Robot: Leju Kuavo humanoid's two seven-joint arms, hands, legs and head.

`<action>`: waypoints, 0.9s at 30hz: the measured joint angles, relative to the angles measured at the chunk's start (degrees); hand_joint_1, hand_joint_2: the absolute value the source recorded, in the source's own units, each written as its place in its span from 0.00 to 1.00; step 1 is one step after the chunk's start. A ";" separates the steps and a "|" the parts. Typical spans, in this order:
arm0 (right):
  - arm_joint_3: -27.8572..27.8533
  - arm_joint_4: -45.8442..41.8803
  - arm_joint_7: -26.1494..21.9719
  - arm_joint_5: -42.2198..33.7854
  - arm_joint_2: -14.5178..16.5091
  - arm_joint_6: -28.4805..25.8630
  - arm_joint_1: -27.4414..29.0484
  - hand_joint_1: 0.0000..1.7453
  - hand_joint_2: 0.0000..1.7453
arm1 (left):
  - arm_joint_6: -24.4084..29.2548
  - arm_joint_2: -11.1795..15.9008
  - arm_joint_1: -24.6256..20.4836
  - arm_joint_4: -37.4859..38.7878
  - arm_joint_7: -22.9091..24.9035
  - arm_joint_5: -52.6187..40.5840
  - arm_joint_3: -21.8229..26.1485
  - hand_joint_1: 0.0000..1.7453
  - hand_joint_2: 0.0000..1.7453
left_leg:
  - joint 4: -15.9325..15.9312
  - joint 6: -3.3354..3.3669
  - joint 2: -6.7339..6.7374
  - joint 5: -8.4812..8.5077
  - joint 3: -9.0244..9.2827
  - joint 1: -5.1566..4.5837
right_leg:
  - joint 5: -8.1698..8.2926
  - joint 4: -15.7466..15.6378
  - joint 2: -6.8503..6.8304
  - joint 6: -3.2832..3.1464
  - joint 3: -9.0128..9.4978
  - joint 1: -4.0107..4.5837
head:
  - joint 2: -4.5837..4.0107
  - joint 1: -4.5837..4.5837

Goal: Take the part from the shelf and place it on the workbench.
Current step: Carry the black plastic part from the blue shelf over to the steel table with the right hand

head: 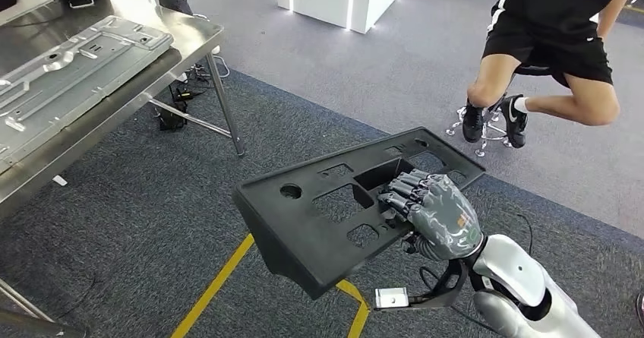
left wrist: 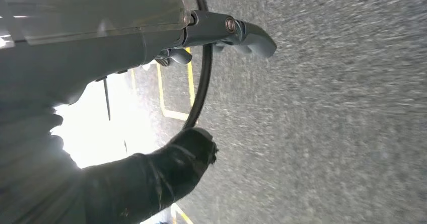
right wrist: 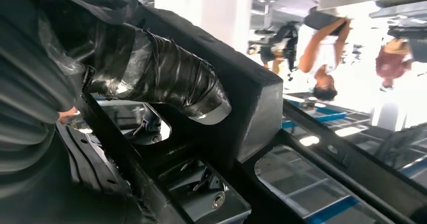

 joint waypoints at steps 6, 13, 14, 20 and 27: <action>0.04 -0.07 0.26 0.19 0.05 0.08 -0.51 1.00 1.00 | 0.21 -0.23 -0.16 0.00 -0.14 -0.07 0.14 0.00 1.00 | 4.64 -1.84 3.64 -1.98 -1.52 0.35 | -3.53 -3.73 -3.54 -2.11 6.02 0.40 | 0.01 0.07; 0.09 0.29 0.54 0.34 0.08 0.69 -1.02 1.00 1.00 | 0.40 -0.35 0.80 0.03 -0.18 -0.10 0.35 0.00 1.00 | 7.30 -0.66 8.22 10.45 -13.65 -0.17 | -10.41 -7.32 -9.39 -2.19 17.69 1.54 | 0.00 0.10; 0.11 0.45 0.69 0.41 0.10 0.98 -1.31 1.00 1.00 | 0.40 -0.39 0.98 0.03 -0.16 -0.13 0.39 0.00 1.00 | 4.59 0.02 9.37 12.37 -12.87 -0.70 | -11.28 -8.01 -9.94 -1.91 19.15 1.62 | 0.00 0.10; 0.62 1.90 1.50 1.20 0.44 2.13 -4.13 1.00 1.00 | 0.54 -0.35 0.13 0.03 -0.06 -0.23 0.52 0.00 1.00 | -0.86 2.10 8.17 7.47 -6.57 -1.81 | -8.23 1.58 -9.41 0.04 16.58 0.64 | 0.00 0.14; 1.17 3.88 2.41 2.07 0.65 3.80 -5.70 1.00 1.00 | 0.53 -0.87 0.09 0.03 0.16 -0.31 0.81 0.00 1.00 | -3.24 1.02 1.80 0.73 4.51 0.17 | -15.40 9.71 -5.15 2.33 -2.60 -0.98 | 0.01 0.21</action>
